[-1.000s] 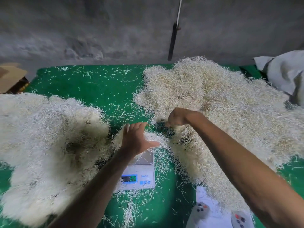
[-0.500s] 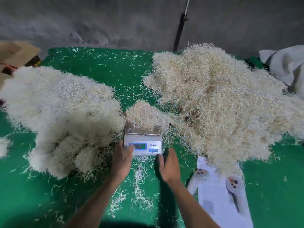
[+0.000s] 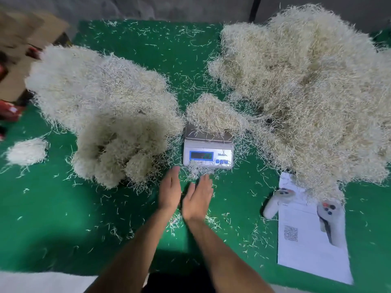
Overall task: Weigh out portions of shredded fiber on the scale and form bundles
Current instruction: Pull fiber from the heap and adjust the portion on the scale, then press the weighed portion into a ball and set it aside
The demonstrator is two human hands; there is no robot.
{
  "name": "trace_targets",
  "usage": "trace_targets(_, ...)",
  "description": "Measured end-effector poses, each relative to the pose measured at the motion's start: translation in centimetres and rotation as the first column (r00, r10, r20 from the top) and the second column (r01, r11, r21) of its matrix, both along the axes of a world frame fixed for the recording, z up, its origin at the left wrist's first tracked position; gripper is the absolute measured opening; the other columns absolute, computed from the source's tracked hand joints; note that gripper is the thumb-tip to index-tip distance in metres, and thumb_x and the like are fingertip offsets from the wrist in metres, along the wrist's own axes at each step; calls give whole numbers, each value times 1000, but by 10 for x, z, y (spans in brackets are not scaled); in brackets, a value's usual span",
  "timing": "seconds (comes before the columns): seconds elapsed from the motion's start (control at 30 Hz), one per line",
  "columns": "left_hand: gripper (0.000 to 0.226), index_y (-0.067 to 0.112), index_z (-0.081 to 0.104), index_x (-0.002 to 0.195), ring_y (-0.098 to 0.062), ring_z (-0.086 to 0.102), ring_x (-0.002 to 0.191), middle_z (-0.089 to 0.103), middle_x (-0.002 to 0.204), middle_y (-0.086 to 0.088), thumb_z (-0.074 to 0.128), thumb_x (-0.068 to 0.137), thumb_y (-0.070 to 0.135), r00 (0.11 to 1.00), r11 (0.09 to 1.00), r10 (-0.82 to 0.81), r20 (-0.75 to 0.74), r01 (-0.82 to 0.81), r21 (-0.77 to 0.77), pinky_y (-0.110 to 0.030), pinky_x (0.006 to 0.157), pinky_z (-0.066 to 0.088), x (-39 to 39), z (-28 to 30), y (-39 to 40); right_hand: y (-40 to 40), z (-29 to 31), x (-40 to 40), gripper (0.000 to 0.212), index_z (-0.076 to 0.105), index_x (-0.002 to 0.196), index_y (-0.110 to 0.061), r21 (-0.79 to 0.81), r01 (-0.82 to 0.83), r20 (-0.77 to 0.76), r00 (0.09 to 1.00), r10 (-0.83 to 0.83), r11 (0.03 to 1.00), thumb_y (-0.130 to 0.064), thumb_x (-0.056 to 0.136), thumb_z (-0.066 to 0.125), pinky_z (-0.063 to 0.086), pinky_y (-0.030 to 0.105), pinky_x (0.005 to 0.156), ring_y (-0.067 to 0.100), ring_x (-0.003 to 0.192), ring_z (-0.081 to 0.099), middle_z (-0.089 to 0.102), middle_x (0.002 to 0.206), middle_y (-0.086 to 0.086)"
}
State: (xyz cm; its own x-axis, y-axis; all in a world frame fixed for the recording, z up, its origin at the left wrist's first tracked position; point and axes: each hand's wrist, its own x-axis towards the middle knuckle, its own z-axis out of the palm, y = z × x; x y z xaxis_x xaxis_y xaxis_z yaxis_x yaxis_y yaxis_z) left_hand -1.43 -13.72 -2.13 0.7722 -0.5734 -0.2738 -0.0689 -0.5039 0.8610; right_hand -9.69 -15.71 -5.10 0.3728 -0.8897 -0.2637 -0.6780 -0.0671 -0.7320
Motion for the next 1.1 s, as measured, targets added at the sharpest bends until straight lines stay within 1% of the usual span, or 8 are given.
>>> trace_targets(0.1, 45, 16, 66, 120, -16, 69, 99, 71, 116, -5, 43, 104, 51, 981, 998, 62, 185, -56, -37, -40, 89, 56, 27, 14, 0, 13, 18, 37, 33, 54, 131, 14, 317, -308, 336, 921, 197, 897, -5, 106, 43, 52, 23, 87, 10, 97, 63, 69, 102, -5)
trace_targets(0.17, 37, 16, 65, 128, -15, 66, 112, 69, 127, -3, 51, 104, 40, 974, 999, -17, 224, 25, -35, -39, 99, 53, 41, 15, -2, 2, 28, 41, 19, 67, 107, 4, 207, -297, 318, 922, 223, 932, 0, 98, 51, 47, 25, 64, 10, 76, 56, 67, 84, 1)
trace_targets(0.33, 34, 23, 62, 135, -10, 49, 130, 56, 144, 5, 45, 107, 32, 869, 901, -433, 238, 413, 133, -37, 115, 38, 30, -1, -24, -43, 26, -3, 24, 68, 98, -14, -34, -151, 298, 942, 154, 988, -15, 106, 46, 51, 20, 71, 9, 75, 60, 68, 88, 1)
trace_targets(0.6, 31, 26, 64, 123, -16, 54, 111, 61, 118, 7, 56, 98, 44, 786, 950, -308, 536, 228, 212, -33, 97, 37, 6, 19, -68, -140, 32, -58, 20, 60, 119, -20, -86, 204, 233, 956, -180, 975, -29, 109, 45, 60, 37, 82, 9, 84, 67, 69, 104, -1)
trace_targets(0.73, 67, 25, 42, 147, -16, 33, 141, 38, 155, 4, 67, 90, 50, 723, 946, -307, 619, 302, 118, -40, 120, 23, 24, 51, -126, -201, 72, -44, 48, 42, 143, -19, -261, 258, 279, 943, -184, 930, -49, 106, 46, 56, 45, 99, 14, 115, 58, 50, 141, 1)
trace_targets(0.87, 105, 21, 17, 158, -24, 3, 156, 5, 169, -1, 67, 78, 67, 512, 855, -511, 690, 381, 351, -51, 125, 2, 47, 72, -193, -242, 97, -30, 75, 27, 157, -25, -297, 33, 188, 982, 24, 954, -65, 99, 52, 36, 49, 113, 22, 145, 39, 34, 162, 3)
trace_targets(1.0, 104, 23, 18, 159, -24, -5, 156, -1, 170, -1, 72, 76, 57, 365, 699, -713, 599, 433, 569, -63, 122, -4, 69, 69, -243, -270, 107, -12, 67, 41, 152, -10, 26, -110, 167, 980, 104, 994, -42, 97, 66, 57, 32, 88, 11, 101, 65, 65, 126, 13)
trace_targets(1.1, 92, 19, 43, 150, -19, 28, 150, 37, 161, -3, 53, 78, 77, 268, 639, -755, 599, 507, 578, -60, 123, -1, 78, 63, -256, -299, 114, -9, 39, 58, 135, -5, 175, -154, 222, 968, 113, 973, -17, 99, 67, 52, 25, 51, 14, 57, 61, 69, 92, 13)
